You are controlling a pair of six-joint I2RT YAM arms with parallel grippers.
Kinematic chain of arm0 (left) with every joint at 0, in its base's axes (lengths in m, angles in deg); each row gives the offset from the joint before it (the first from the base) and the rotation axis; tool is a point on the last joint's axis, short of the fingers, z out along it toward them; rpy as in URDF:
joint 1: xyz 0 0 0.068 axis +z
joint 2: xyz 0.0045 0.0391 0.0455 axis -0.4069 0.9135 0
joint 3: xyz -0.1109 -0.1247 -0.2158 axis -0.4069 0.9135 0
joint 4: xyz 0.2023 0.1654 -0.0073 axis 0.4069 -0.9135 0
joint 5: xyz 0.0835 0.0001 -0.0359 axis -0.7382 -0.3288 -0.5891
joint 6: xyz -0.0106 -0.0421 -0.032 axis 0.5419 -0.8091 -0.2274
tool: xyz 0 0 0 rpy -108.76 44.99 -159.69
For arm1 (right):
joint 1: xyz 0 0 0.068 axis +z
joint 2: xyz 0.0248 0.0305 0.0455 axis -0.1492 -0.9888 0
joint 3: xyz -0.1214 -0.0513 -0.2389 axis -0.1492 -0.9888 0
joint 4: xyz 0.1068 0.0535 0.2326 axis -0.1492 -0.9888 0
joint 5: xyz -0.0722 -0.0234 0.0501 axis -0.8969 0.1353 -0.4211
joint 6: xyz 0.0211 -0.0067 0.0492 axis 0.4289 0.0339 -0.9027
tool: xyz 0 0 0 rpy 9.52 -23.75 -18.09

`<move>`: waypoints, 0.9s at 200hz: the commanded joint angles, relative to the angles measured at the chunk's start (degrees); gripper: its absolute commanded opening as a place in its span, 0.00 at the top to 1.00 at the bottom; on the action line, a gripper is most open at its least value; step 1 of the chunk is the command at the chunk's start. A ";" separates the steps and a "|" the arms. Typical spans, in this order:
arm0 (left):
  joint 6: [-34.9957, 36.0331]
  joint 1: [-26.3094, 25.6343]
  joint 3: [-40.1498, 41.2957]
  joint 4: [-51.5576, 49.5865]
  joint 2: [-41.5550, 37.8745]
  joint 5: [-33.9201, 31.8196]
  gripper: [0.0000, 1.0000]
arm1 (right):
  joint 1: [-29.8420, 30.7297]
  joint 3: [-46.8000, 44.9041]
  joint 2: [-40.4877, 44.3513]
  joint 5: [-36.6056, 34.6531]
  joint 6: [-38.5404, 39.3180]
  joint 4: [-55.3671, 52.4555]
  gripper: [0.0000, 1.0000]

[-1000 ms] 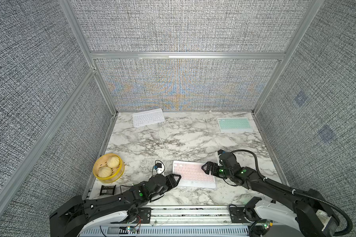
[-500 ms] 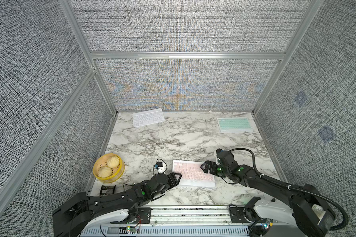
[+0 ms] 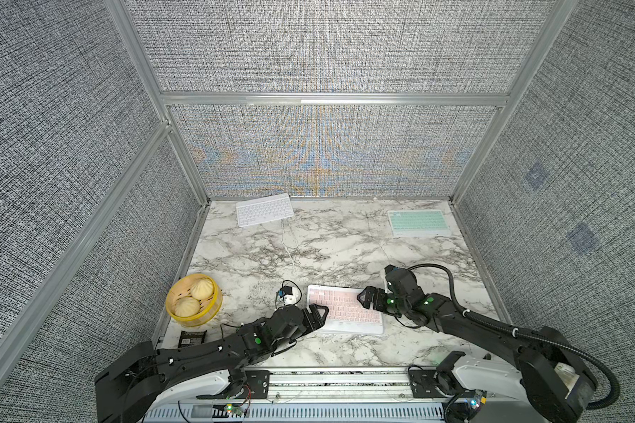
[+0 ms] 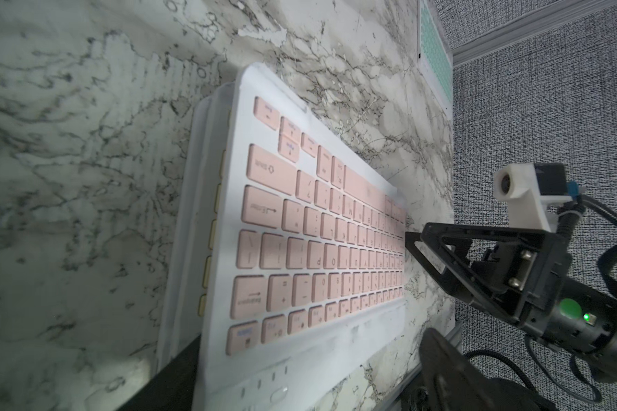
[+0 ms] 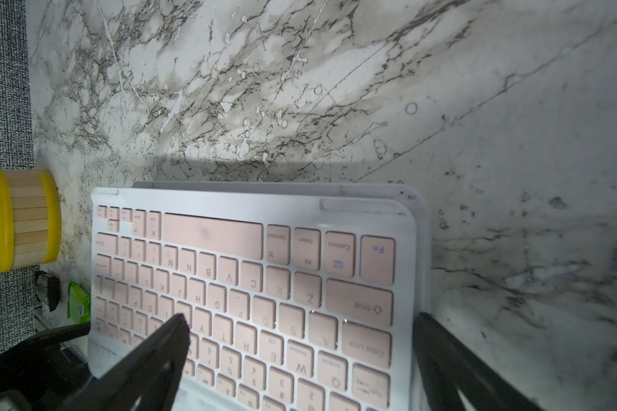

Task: Stack the numeric keypads
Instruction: Place the numeric keypad at the numeric keypad.

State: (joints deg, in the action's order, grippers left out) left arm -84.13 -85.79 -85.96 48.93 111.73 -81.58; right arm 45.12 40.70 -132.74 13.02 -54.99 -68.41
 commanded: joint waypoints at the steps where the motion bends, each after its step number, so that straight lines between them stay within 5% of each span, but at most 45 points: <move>1: 1.57 0.08 -1.63 -3.38 1.03 0.31 0.09 | 0.11 0.42 0.04 -0.96 0.29 0.02 0.02; 65: 1.32 0.08 -6.46 -7.86 7.39 1.68 0.06 | 0.00 0.24 0.27 -1.44 0.12 -0.06 0.02; 180: 1.59 0.08 -8.90 -13.63 7.63 -0.24 0.03 | 0.06 0.52 -0.09 -1.69 -0.06 -0.21 0.02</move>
State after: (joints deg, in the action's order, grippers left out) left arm -83.04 -85.79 -94.36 37.48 119.44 -80.99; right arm 45.20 40.70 -132.83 11.66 -55.02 -68.56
